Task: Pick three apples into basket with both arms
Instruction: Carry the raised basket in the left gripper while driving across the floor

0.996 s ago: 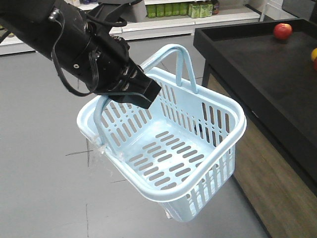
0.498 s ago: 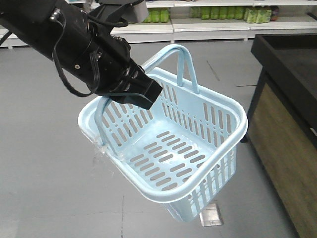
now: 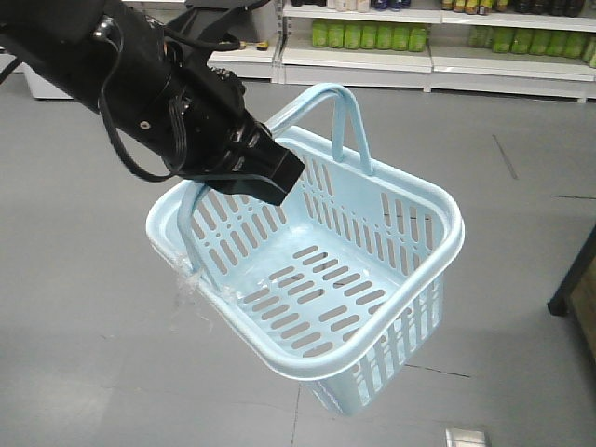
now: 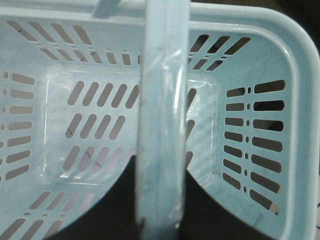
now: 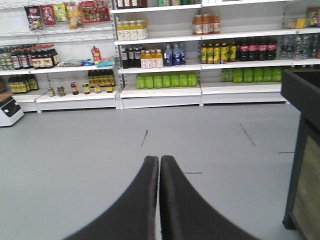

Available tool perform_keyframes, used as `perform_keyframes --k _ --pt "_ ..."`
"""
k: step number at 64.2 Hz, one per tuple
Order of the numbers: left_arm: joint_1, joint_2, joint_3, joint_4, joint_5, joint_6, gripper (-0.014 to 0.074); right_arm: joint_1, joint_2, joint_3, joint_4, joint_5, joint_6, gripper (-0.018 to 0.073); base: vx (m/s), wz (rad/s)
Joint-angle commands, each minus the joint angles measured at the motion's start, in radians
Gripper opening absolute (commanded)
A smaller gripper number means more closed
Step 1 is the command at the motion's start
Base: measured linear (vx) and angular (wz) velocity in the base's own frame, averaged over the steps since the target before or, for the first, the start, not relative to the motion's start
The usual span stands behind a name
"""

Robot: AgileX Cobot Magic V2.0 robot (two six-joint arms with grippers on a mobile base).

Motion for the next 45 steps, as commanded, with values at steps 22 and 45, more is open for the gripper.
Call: perform_keyframes --k 22,45 --pt "-0.002 -0.043 -0.023 -0.036 -0.028 -0.007 -0.0008 -0.006 -0.008 0.009 -0.003 -0.075 -0.009 -0.0003 0.15 0.26" --pt "-0.002 -0.043 -0.023 -0.036 -0.028 -0.007 -0.0008 -0.006 -0.008 0.009 -0.003 -0.075 -0.009 -0.0003 0.18 -0.03"
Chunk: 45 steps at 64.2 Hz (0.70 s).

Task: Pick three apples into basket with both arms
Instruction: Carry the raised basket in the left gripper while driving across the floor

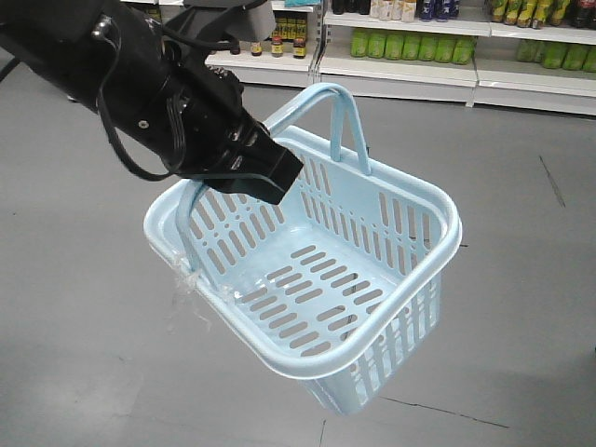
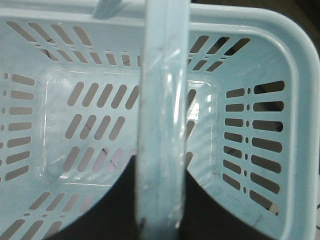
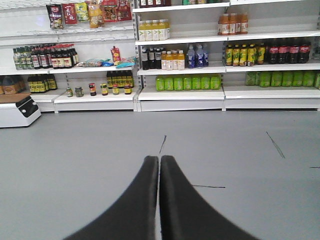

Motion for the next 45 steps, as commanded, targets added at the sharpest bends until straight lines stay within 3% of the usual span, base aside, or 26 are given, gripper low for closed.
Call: perform_keyframes --k 1,45 --pt "-0.002 -0.043 -0.023 -0.037 -0.028 -0.007 -0.0008 -0.006 -0.008 0.009 -0.003 -0.075 -0.009 -0.0003 0.20 -0.13" --pt "-0.002 -0.043 -0.023 -0.036 -0.028 -0.007 -0.0008 -0.006 -0.008 0.009 -0.003 -0.075 -0.009 -0.0003 0.23 -0.15"
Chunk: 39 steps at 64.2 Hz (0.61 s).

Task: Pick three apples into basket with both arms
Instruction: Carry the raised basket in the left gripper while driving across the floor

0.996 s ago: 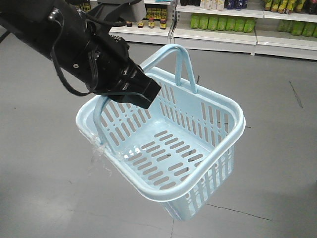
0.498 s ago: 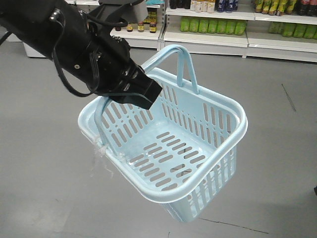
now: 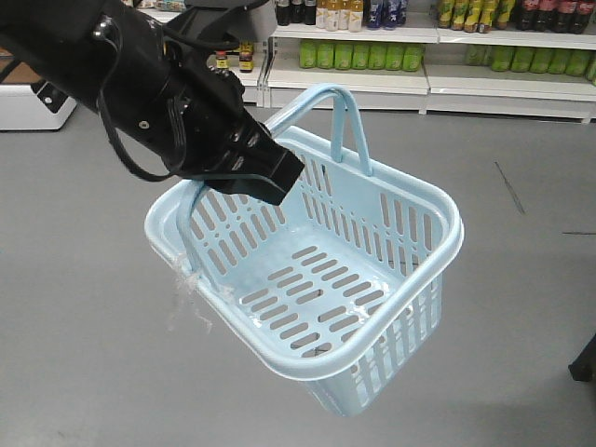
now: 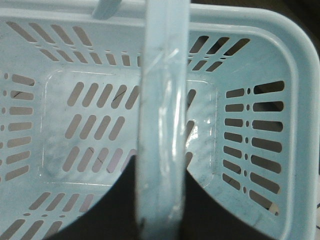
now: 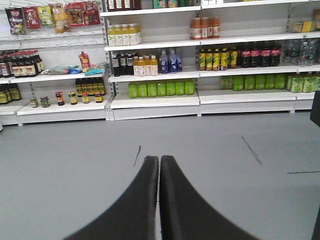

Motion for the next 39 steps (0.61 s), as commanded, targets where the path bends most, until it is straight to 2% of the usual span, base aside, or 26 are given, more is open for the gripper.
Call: perform_keyframes --k 1,39 --pt "-0.002 -0.043 -0.023 -0.036 -0.028 -0.007 -0.0008 -0.006 -0.008 0.009 -0.003 -0.075 -0.009 -0.0003 0.23 -0.20" --pt "-0.002 -0.043 -0.023 -0.037 -0.028 -0.007 -0.0006 -0.006 -0.008 0.009 -0.003 -0.075 -0.009 -0.0003 0.22 -0.20"
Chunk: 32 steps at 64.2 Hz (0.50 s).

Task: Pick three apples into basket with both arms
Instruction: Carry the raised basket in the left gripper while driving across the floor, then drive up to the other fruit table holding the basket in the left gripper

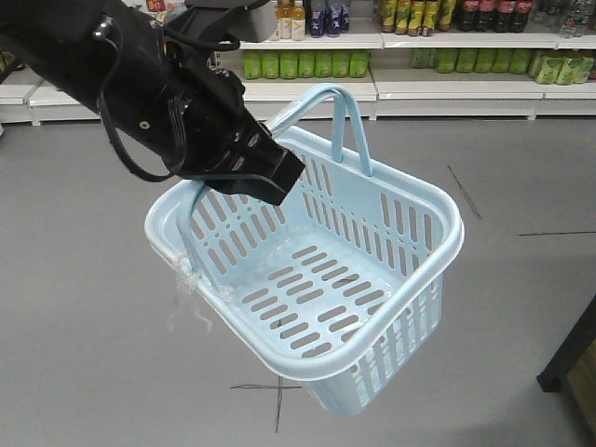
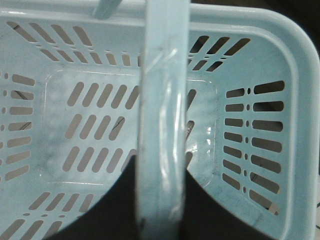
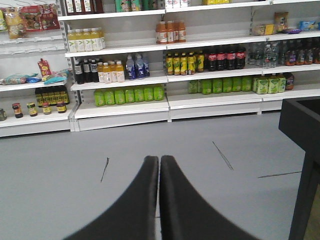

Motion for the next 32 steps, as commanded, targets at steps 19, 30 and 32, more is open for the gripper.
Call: perform_keyframes --k 19,30,32 --pt "-0.002 -0.043 -0.023 -0.037 -0.028 -0.007 -0.0007 -0.006 -0.008 0.009 -0.003 -0.075 -0.009 -0.0003 0.19 -0.26" --pt "-0.002 -0.043 -0.023 -0.036 -0.028 -0.007 -0.0007 -0.006 -0.008 0.009 -0.003 -0.075 -0.009 -0.0003 0.16 -0.40" --pt "-0.002 -0.043 -0.023 -0.036 -0.028 -0.007 -0.0007 -0.006 -0.008 0.009 -0.003 -0.075 -0.009 -0.0003 0.15 -0.45"
